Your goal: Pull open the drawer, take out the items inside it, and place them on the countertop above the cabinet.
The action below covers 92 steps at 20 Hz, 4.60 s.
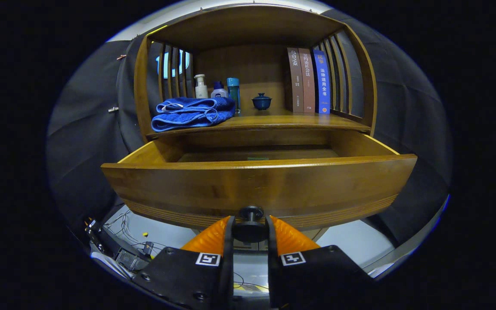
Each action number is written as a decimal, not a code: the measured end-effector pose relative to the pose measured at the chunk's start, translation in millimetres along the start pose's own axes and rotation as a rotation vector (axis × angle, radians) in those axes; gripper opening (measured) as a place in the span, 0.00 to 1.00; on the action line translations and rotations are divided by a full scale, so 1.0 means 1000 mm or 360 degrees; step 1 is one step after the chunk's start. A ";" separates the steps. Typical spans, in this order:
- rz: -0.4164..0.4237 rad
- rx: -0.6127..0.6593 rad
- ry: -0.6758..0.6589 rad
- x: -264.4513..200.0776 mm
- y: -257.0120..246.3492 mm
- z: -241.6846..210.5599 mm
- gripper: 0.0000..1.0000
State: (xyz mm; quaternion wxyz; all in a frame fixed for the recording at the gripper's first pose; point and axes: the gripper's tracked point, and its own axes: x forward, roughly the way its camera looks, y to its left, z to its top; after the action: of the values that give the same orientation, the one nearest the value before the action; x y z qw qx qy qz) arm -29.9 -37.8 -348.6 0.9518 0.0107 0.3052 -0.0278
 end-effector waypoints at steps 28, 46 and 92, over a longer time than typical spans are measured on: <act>0.0082 0.0077 -0.0138 -0.012 0.021 0.139 0.99; -0.0082 -0.0008 0.0984 0.134 -0.008 0.049 0.92; 0.0203 -0.0014 0.0647 0.038 0.016 0.147 0.38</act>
State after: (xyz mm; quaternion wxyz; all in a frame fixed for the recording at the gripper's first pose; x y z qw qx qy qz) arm 86.8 -29.2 -250.8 0.8705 0.0312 0.4897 0.0366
